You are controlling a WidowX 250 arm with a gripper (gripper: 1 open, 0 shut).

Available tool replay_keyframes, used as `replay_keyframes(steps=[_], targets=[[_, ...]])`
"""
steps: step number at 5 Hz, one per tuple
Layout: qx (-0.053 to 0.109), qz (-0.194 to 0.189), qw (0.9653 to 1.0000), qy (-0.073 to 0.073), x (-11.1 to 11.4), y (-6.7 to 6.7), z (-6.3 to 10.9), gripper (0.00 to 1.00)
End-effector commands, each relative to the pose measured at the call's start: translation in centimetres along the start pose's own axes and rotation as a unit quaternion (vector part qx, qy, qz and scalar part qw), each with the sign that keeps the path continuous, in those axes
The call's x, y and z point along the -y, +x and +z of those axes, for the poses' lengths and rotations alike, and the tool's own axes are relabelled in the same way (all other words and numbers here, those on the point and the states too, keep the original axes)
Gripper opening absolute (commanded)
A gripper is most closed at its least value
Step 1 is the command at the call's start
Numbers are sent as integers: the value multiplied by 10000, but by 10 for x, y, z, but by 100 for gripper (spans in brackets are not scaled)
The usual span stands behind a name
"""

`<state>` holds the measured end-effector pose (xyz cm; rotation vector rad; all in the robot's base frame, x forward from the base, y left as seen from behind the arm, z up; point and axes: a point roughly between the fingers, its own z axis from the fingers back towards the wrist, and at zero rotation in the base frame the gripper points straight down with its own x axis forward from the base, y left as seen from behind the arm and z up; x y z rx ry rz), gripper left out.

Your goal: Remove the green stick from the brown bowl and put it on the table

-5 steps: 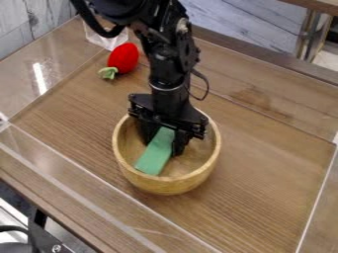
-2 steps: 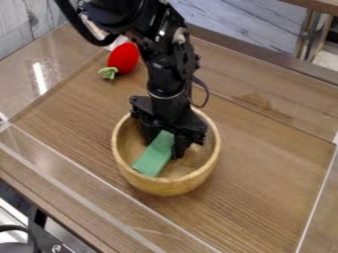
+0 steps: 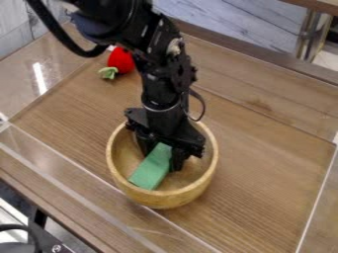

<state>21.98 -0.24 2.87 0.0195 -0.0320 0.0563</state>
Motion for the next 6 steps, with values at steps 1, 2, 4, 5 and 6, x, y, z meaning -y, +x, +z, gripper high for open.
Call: replay_keyframes(steps=[1,2,4,5,6], targets=[[216,-285,9994,17,11,1,11,0],[242,-544,9982,25,22,-3,11,0],[211,-681,9974,37,-1,4,12,0],[191,-656,9977,50,-5,7,2,0],[187,-640,9978,60,-11,10,-4,0]])
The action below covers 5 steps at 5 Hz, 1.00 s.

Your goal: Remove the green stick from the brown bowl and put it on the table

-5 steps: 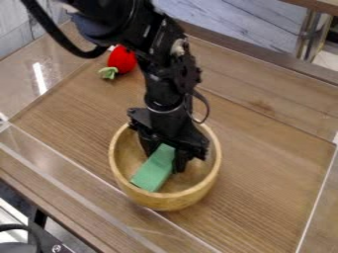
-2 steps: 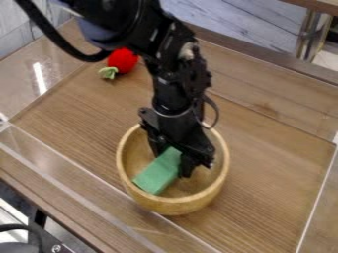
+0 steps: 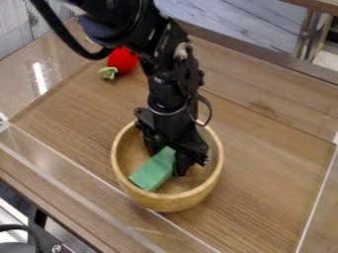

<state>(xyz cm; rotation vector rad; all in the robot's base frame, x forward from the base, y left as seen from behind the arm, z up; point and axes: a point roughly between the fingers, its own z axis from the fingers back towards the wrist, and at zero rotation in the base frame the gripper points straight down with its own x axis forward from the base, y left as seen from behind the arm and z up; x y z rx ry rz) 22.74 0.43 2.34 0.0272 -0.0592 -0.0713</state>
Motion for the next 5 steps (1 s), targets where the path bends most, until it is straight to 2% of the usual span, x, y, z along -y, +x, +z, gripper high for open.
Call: replay_keyframes(steps=[1,2,5], targets=[[39,-46,10000,47,-3,-2,-1,0],[38,-87,9999,55,-1,-6,-3,0],[33,516,9986,135,-3,8,32,0]])
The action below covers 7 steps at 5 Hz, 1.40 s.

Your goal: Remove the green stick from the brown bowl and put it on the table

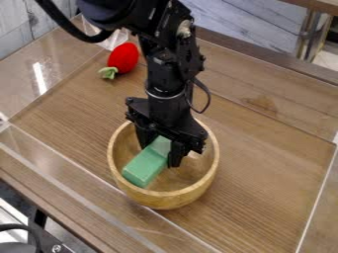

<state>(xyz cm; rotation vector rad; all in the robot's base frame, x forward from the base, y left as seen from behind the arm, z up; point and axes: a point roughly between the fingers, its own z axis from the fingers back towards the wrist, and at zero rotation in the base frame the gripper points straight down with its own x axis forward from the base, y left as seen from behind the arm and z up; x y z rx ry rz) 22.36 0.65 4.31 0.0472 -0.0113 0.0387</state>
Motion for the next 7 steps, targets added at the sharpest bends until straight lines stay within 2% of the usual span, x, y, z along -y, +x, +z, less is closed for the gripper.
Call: replay_keyframes(steps=[1,3,4,5,6,7], targets=[[346,-106,9993,10,4,10,16,0],[478,-242,9986,14,12,11,24,0],[526,50,9986,35,25,7,30,0],[553,355,9978,27,45,5,36,0],[524,598,9968,-64,79,13,43,0],[451,699,9964,-162,110,19,43,0]])
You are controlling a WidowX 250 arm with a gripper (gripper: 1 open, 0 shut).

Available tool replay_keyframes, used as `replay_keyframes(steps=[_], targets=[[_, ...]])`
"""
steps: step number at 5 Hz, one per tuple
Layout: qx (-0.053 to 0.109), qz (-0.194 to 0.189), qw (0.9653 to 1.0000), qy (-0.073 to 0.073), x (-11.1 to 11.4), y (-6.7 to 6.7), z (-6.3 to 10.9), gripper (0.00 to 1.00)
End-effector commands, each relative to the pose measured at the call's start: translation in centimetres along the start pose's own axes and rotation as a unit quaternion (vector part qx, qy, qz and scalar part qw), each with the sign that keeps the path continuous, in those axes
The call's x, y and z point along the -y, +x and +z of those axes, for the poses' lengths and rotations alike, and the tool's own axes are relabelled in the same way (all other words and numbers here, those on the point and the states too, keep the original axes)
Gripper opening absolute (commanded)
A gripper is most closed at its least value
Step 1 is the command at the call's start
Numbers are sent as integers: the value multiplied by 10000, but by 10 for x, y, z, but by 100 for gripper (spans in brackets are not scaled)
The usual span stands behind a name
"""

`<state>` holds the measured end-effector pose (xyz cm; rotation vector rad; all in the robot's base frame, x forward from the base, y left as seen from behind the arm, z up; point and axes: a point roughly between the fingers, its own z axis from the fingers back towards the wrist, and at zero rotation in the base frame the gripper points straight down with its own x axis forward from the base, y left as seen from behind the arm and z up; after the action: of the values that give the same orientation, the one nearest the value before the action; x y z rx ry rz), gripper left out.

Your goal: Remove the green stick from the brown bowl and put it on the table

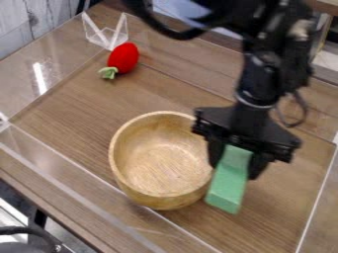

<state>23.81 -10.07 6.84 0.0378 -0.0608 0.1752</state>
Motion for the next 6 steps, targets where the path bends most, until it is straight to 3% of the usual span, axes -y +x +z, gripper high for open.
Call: replay_keyframes(steps=[1,2,4,6], targets=[[131,295,9992,-222,9,17,16,0],[86,450,9987,-226,7,28,20,0],[17,440,9987,-242,10,32,8,0],[-35,-371,9988,-305,7,32,2,0]])
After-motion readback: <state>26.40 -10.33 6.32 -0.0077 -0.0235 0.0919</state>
